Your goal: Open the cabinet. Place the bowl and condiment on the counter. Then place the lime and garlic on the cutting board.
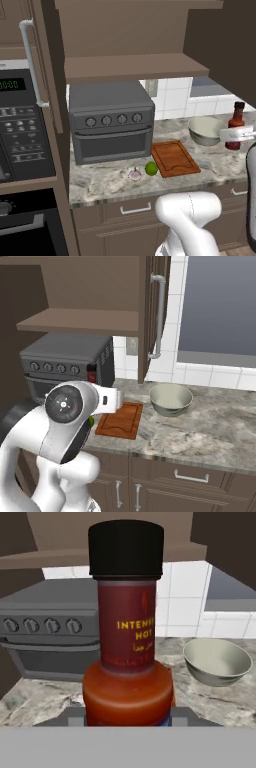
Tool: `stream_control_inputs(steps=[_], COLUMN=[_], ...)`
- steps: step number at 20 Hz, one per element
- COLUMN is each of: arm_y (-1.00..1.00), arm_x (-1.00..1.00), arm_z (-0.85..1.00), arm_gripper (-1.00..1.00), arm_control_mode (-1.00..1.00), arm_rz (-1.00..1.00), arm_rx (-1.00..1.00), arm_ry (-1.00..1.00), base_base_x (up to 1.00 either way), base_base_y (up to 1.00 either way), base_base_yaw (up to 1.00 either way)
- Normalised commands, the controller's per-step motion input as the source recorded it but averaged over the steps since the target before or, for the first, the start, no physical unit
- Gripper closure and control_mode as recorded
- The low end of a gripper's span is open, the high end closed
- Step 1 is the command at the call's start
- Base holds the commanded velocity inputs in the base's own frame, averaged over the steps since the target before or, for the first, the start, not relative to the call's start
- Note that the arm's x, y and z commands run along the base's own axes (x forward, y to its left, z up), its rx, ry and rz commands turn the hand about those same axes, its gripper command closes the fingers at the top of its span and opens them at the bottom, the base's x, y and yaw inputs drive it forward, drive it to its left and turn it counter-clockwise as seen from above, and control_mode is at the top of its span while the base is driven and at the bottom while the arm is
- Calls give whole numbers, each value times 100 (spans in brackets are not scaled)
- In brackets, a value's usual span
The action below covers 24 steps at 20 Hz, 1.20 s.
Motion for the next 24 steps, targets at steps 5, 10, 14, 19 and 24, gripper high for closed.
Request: stream_control_inputs(steps=[5, 10, 14, 19, 24], arm_y=[0, 0, 1, 0, -10], arm_x=[-82, -34, -24, -1, 6], arm_z=[-61, -66, -83, -64, -27], arm_gripper=[100, 100, 100, 100, 100], arm_control_mode=[-100, -100, -100, -100, -100], arm_rz=[0, 4, 6, 4, 1], arm_rx=[-6, -8, -15, -7, 0], arm_ry=[-25, -28, -28, -28, -19], base_base_x=[0, 0, 0, 0, 0], base_base_y=[0, 0, 0, 0, 0], base_base_yaw=[0, 0, 0, 0, 0])
